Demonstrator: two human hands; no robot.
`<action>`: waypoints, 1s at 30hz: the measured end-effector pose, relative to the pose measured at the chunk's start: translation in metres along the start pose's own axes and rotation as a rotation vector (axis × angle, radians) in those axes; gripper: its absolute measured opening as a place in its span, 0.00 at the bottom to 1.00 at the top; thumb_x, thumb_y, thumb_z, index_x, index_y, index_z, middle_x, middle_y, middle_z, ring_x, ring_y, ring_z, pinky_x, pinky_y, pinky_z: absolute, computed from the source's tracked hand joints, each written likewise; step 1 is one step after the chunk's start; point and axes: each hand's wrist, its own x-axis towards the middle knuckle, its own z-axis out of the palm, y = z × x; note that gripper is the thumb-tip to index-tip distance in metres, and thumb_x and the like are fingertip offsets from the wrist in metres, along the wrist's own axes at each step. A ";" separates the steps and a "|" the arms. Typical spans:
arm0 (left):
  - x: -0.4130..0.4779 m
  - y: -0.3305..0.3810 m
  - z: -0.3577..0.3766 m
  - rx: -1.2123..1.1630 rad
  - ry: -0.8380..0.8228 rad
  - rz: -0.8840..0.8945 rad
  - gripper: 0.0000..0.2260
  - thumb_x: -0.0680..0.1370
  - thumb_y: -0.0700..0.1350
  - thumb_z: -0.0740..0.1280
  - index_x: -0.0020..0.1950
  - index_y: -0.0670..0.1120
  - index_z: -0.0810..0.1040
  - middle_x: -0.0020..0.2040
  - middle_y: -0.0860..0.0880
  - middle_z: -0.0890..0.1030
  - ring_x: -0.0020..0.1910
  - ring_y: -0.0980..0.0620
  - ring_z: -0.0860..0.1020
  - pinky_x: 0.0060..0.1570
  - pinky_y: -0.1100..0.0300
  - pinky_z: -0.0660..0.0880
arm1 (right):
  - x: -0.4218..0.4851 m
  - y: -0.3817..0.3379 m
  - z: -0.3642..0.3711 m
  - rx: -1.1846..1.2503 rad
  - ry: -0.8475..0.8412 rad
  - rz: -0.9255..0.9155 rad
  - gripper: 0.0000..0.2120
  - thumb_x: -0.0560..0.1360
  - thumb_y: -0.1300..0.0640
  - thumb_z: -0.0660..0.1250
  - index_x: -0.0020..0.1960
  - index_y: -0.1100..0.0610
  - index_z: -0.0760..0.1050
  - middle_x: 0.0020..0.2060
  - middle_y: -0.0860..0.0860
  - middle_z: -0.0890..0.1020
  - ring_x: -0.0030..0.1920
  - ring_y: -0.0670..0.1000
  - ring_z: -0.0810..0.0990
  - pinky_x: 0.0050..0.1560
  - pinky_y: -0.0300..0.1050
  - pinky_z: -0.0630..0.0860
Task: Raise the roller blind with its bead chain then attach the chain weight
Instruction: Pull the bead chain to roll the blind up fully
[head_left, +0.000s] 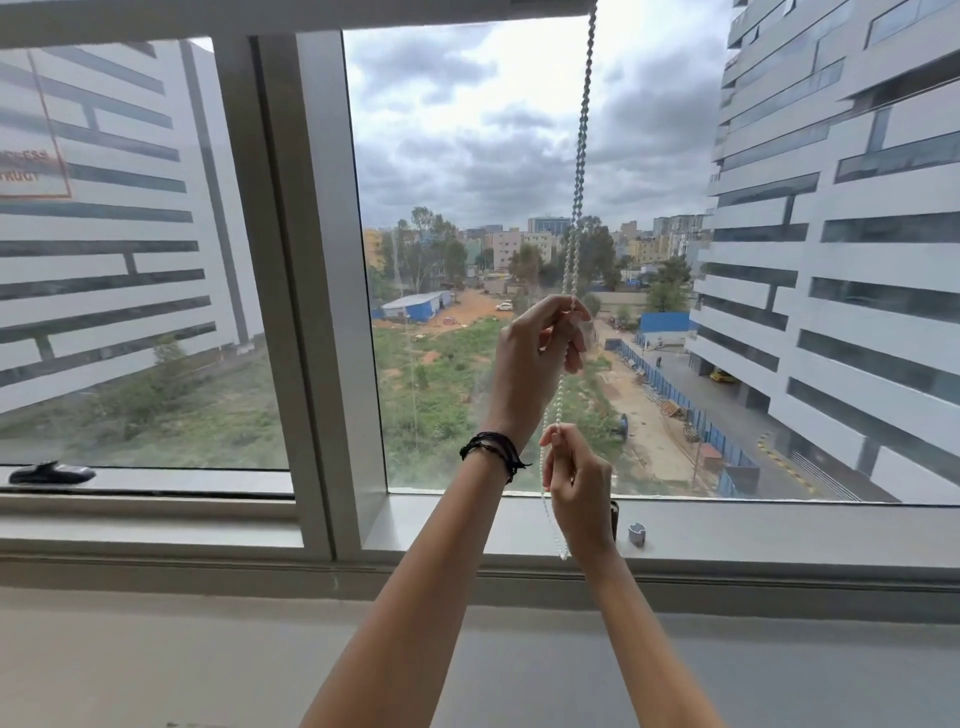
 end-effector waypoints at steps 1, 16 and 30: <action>-0.005 -0.006 0.000 0.016 0.010 -0.006 0.08 0.79 0.32 0.60 0.46 0.40 0.77 0.32 0.47 0.77 0.26 0.55 0.75 0.28 0.63 0.75 | -0.004 0.005 0.003 -0.011 -0.007 0.011 0.11 0.79 0.66 0.56 0.42 0.55 0.71 0.21 0.52 0.71 0.21 0.46 0.69 0.24 0.35 0.64; -0.083 -0.070 0.003 0.034 -0.008 -0.171 0.08 0.79 0.32 0.61 0.47 0.41 0.78 0.32 0.52 0.77 0.29 0.61 0.76 0.32 0.68 0.75 | -0.076 0.050 0.017 -0.052 -0.131 0.249 0.16 0.76 0.72 0.57 0.39 0.52 0.70 0.20 0.46 0.69 0.22 0.44 0.68 0.27 0.32 0.64; -0.143 -0.080 0.009 0.021 -0.043 -0.318 0.11 0.78 0.30 0.60 0.45 0.43 0.77 0.32 0.54 0.76 0.27 0.59 0.74 0.31 0.66 0.74 | -0.111 0.057 -0.001 -0.059 -0.405 0.340 0.13 0.74 0.66 0.56 0.34 0.51 0.67 0.24 0.45 0.72 0.29 0.44 0.71 0.34 0.39 0.67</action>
